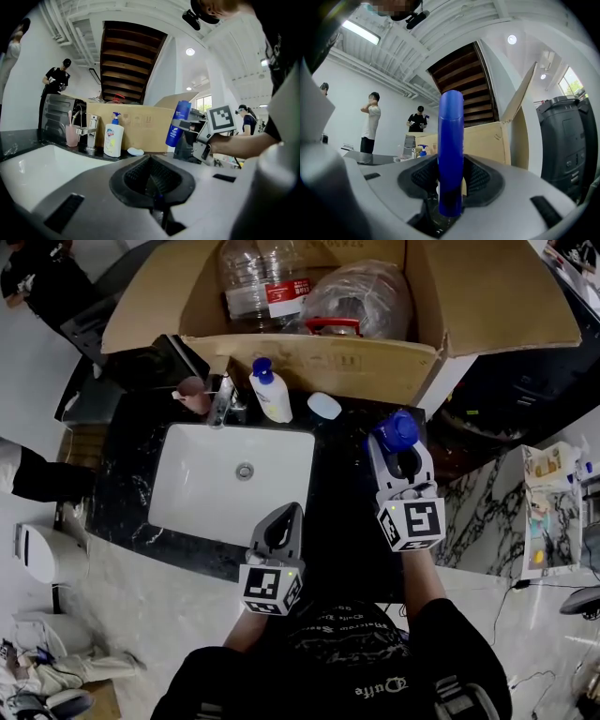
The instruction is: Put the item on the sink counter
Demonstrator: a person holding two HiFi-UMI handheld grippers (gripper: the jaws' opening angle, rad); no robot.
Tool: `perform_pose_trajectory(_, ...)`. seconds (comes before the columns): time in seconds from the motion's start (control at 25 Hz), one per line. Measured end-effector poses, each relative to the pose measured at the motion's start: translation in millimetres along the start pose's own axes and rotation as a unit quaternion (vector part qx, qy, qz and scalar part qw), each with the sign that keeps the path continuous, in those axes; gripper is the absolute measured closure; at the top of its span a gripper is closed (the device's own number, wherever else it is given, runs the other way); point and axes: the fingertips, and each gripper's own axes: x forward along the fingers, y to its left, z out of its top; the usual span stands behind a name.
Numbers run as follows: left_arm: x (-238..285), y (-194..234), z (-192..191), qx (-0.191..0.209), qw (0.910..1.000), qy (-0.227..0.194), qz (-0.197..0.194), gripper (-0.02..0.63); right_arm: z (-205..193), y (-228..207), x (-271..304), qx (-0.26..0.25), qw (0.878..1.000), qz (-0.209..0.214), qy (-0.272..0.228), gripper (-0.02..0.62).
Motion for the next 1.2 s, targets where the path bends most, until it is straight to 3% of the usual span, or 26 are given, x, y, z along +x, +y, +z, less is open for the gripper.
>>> perform_pose_trajectory(0.56,11,6,-1,-0.004,0.9999,0.01,-0.001,0.6,-33,-32,57,-0.021,0.999,0.007,0.024,0.442)
perform_pose_trajectory(1.2,16,11,-8,0.002,0.9995,0.03,0.007,0.598,-89,-50,94,-0.008,0.998,0.012,0.067,0.443)
